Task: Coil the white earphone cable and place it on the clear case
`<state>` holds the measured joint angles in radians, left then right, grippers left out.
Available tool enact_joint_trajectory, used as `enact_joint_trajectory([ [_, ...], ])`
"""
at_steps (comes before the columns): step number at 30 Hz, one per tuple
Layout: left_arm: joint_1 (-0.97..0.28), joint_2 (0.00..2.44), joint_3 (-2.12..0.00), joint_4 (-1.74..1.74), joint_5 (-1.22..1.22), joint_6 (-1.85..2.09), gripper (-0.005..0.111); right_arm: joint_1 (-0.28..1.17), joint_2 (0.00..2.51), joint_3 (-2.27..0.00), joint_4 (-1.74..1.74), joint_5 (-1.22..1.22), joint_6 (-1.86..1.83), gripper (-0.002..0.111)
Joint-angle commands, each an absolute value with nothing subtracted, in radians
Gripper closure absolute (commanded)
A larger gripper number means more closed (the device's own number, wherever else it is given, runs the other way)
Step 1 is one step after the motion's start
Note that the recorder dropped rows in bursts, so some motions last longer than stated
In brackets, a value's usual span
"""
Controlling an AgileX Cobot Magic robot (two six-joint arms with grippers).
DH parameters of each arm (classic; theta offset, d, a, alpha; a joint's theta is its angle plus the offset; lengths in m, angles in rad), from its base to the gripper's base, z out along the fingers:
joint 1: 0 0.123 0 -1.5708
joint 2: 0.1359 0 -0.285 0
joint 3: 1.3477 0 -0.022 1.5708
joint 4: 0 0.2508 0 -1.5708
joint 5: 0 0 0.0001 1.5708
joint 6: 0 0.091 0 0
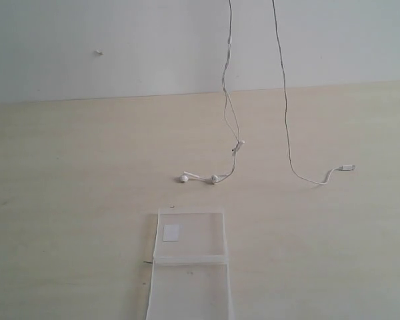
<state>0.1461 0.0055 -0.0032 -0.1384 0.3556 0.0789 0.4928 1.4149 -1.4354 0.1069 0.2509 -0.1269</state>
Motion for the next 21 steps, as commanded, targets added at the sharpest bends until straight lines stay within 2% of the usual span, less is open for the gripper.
enact_joint_trajectory([
  [1,0.138,0.0,0.0,-0.134,0.267,0.079,0.107,0.488,1.41,-1.433,0.107,0.228,-0.136,0.108],
  [5,0.138,0.0,0.0,-0.134,0.133,0.079,0.107,0.488,1.408,-1.44,0.107,0.19,-0.138,0.108],
  [11,0.138,0.0,0.0,-0.167,-0.094,0.014,0.107,0.488,1.408,-1.523,0.103,0.256,-0.138,0.108],
  [21,0.138,0.0,0.0,-0.222,-0.099,-0.285,0.107,0.488,1.4,-1.641,0.162,0.356,-0.198,0.108],
])
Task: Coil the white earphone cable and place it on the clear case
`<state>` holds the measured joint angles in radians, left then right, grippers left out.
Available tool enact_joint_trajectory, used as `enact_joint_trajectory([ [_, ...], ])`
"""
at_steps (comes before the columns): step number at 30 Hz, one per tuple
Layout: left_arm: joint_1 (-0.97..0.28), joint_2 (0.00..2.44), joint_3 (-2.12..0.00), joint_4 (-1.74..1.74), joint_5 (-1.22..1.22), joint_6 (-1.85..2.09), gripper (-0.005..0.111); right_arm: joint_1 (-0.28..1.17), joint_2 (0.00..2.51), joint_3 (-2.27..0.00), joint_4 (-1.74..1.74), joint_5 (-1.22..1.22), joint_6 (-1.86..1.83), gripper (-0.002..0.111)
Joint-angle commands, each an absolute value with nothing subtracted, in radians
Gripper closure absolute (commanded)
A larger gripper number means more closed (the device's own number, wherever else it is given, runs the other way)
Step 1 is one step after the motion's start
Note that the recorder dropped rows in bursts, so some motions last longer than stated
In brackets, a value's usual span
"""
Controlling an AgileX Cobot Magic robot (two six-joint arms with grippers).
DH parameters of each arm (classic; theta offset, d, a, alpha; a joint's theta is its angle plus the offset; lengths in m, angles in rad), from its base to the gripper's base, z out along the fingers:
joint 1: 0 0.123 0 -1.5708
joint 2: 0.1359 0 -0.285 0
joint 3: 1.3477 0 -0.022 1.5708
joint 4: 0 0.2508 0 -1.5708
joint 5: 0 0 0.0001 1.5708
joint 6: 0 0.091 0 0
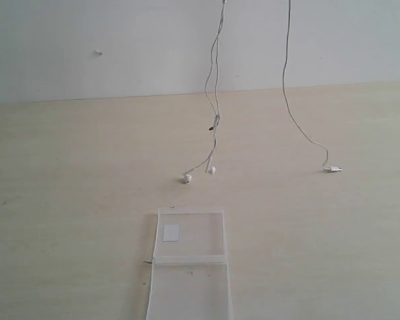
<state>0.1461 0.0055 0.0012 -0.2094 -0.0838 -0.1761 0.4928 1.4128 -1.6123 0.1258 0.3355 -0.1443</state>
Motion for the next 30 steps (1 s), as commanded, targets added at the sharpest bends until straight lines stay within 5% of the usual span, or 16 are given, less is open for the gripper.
enact_joint_trajectory([
  [1,0.138,0.0,0.0,-0.222,-0.089,-0.312,0.107,0.488,1.399,-1.652,0.193,0.358,-0.231,0.108],
  [14,0.138,0.0,-0.124,-0.449,0.213,-0.129,0.107,0.488,1.397,-1.782,0.308,0.418,-0.36,0.108],
  [23,0.138,0.189,-0.182,-1.527,0.508,1.129,0.107,0.488,1.397,-1.801,0.316,0.44,-0.395,0.108],
  [30,0.138,0.645,-0.351,-1.693,0.742,1.508,0.107,0.488,1.397,-1.801,0.316,0.41,-0.432,0.108],
])
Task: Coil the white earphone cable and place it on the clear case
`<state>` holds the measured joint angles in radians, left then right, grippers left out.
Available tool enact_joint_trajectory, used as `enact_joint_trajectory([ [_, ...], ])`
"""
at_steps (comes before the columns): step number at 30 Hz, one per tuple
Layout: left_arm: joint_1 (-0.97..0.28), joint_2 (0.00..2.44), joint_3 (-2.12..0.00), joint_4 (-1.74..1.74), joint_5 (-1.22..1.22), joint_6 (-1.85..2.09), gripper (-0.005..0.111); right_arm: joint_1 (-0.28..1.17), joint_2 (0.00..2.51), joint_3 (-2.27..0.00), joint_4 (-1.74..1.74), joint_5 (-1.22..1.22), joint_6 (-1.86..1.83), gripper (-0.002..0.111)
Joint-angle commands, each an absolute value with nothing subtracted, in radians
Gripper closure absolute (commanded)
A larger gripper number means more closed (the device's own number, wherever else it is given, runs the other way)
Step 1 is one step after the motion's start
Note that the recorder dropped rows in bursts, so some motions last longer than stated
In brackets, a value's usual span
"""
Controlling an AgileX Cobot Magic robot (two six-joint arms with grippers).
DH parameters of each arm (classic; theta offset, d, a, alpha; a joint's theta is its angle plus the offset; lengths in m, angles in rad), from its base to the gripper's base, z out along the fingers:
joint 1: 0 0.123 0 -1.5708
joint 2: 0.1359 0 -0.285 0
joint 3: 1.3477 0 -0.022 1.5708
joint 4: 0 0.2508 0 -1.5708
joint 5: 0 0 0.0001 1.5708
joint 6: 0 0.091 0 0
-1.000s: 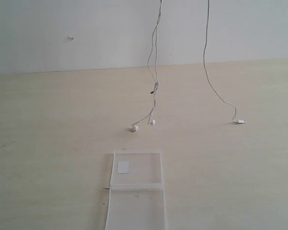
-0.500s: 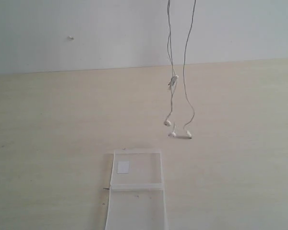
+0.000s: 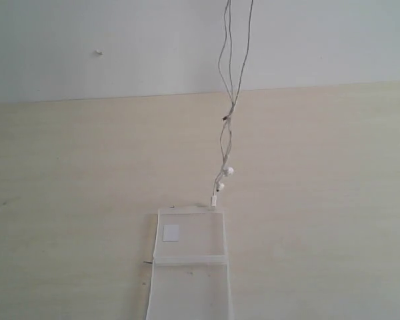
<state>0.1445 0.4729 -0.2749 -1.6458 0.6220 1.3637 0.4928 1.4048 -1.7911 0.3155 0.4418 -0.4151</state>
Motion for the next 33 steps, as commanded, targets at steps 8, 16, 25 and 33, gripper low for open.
enact_joint_trajectory([
  [8,0.08,1.108,-0.58,-1.744,0.975,1.846,0.107,0.488,1.397,-1.801,0.316,0.416,-0.471,0.108],
  [16,-0.288,1.332,-0.776,-1.744,0.558,1.979,0.107,0.488,1.397,-1.801,0.316,0.416,-0.471,0.108],
  [25,-0.373,1.546,-0.967,-1.744,0.4,1.711,0.107,0.488,1.397,-1.801,0.273,0.419,-0.471,0.108],
  [33,-0.507,1.604,-1.06,-1.744,0.044,1.648,0.107,0.488,1.397,-1.801,0.259,0.41,-0.468,0.108],
])
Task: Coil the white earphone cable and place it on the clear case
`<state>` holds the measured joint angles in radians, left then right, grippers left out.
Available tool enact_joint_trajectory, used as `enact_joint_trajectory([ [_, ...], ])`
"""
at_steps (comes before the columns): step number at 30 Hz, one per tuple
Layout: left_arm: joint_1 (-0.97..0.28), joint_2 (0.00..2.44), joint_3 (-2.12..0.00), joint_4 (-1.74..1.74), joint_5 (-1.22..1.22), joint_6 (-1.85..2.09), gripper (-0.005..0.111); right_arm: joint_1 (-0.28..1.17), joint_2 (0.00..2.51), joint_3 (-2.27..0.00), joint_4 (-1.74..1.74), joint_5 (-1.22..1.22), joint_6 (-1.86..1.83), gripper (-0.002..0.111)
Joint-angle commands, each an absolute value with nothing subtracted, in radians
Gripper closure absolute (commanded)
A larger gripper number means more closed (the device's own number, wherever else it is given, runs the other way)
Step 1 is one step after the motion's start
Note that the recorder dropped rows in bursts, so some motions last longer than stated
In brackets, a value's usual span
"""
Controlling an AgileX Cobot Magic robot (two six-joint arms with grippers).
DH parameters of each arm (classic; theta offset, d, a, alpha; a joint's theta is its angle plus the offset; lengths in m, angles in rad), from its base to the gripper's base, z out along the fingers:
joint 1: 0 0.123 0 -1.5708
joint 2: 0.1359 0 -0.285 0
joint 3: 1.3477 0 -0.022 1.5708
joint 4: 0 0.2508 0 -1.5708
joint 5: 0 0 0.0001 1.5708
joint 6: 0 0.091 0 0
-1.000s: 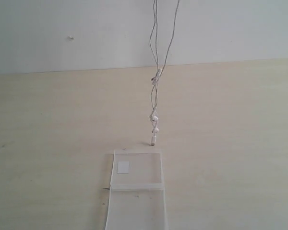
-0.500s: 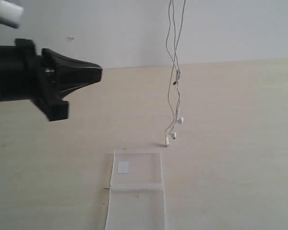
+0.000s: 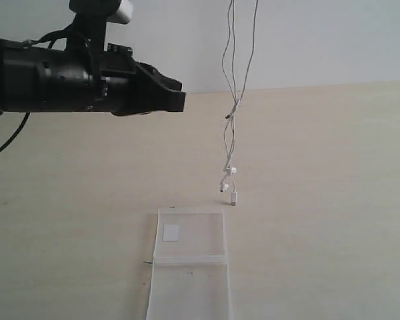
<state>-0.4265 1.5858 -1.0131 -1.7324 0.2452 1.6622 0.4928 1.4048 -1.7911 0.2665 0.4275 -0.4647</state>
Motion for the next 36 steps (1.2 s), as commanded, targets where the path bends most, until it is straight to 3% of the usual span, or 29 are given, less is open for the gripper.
enact_joint_trajectory([
  [1,-0.531,1.613,-1.075,-1.744,0.012,1.654,0.107,0.488,1.397,-1.801,0.259,0.405,-0.468,0.108],
  [6,-0.618,1.634,-1.105,-1.681,0.066,1.701,0.107,0.488,1.397,-1.801,0.259,0.403,-0.468,0.108],
  [14,-0.63,1.634,-1.105,-1.715,0.074,1.668,0.105,0.488,1.397,-1.801,0.259,0.405,-0.468,0.108],
  [16,-0.63,1.634,-1.105,-1.715,0.084,1.668,0.097,0.488,1.397,-1.801,0.259,0.405,-0.468,0.108],
  [23,-0.63,1.634,-1.105,-1.715,0.098,1.588,0.044,0.488,1.397,-1.801,0.255,0.405,-0.468,0.108],
  [25,-0.63,1.634,-1.105,-1.715,0.117,1.588,0.036,0.488,1.397,-1.801,0.255,0.405,-0.468,0.108],
  [36,-0.63,1.697,-1.145,-1.744,0.114,1.588,0.034,0.488,1.397,-1.801,0.263,0.397,-0.442,0.108],
])
